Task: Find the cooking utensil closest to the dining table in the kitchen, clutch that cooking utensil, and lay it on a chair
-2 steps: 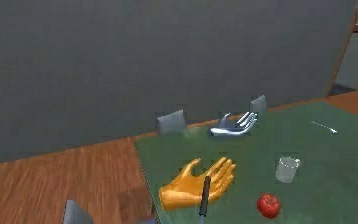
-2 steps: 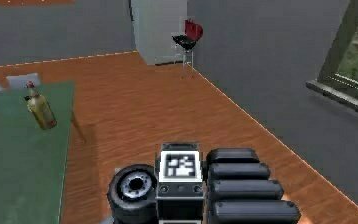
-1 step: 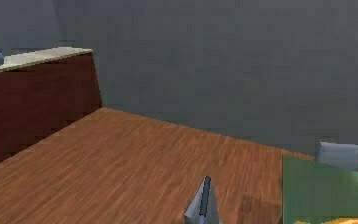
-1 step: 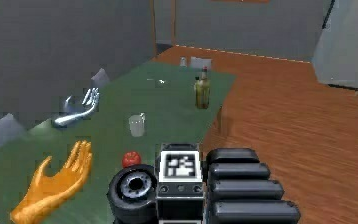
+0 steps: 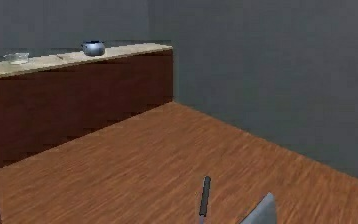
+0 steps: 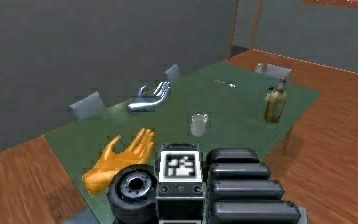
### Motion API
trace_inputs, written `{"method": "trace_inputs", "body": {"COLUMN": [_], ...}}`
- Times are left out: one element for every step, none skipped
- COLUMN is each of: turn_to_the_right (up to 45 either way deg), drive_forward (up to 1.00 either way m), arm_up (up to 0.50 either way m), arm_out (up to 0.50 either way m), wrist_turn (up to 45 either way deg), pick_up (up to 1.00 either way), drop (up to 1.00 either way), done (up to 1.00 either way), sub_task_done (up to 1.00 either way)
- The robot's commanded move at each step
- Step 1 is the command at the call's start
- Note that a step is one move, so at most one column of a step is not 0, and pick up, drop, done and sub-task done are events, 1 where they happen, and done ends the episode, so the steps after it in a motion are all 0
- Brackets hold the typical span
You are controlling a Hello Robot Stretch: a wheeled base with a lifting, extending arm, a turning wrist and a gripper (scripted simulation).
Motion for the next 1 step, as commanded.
{"method": "trace_inputs", "body": {"turn_to_the_right": [-3.0], "drive_forward": [0.0], "arm_up": [0.0], "arm_out": [0.0], "wrist_turn": [0.0], "pick_up": [0.0], "drop": [0.0], "done": [0.0], "sub_task_done": [0.0]}}
